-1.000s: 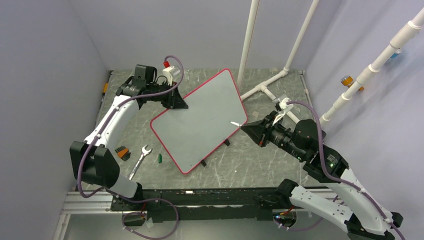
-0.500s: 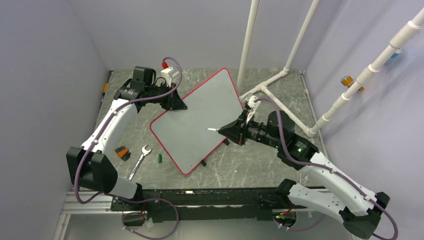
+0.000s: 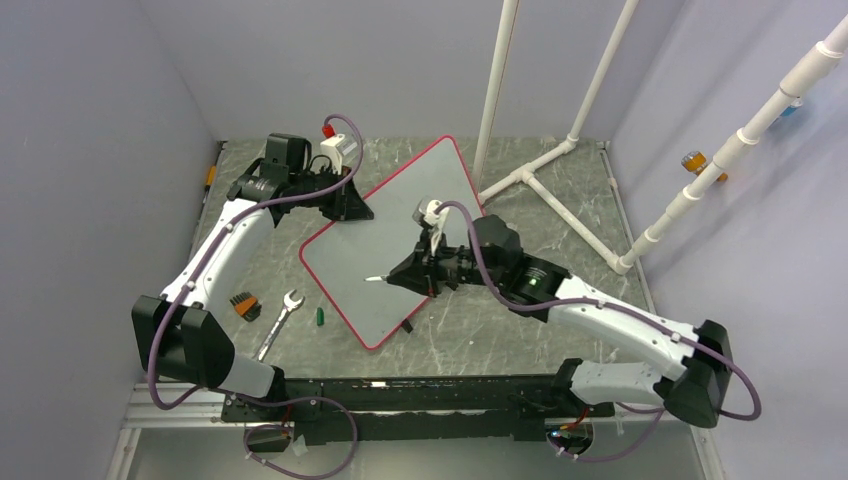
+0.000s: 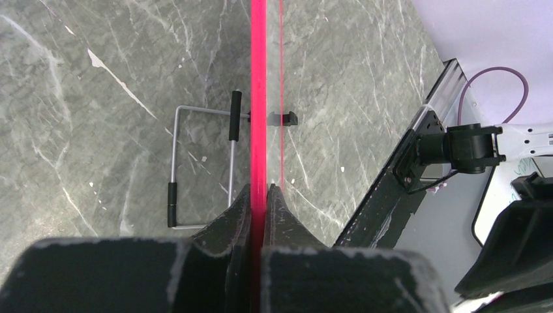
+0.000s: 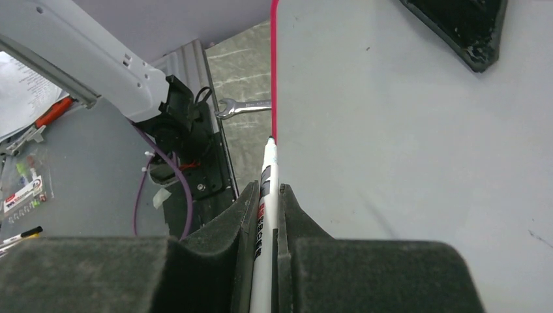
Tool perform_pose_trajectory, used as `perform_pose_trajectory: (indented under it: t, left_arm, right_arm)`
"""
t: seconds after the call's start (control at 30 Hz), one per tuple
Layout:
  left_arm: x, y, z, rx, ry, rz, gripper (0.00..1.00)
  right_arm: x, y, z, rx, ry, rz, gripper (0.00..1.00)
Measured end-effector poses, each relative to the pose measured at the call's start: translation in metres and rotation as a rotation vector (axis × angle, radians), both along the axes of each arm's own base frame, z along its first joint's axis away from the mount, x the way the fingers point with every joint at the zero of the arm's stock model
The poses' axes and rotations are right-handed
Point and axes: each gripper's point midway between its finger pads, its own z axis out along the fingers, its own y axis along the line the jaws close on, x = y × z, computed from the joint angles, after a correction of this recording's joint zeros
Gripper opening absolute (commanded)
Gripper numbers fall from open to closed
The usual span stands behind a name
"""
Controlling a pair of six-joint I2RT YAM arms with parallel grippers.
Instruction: Write a sentence on the whiteboard
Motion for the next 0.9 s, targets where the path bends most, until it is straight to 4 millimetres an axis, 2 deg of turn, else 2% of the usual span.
perform_pose_trajectory:
  t: [0.47, 0.9]
  left_arm:
    - [0.000, 0.000, 0.000, 0.000, 0.000, -0.001, 0.00]
    - [0.000, 0.000, 0.000, 0.000, 0.000, -0.001, 0.00]
  right_arm:
    - [0.029, 0.061, 0.001, 0.047, -0.024, 0.026, 0.00]
    - [0.027, 0.088, -0.007, 0.040, -0.010, 0.063, 0.00]
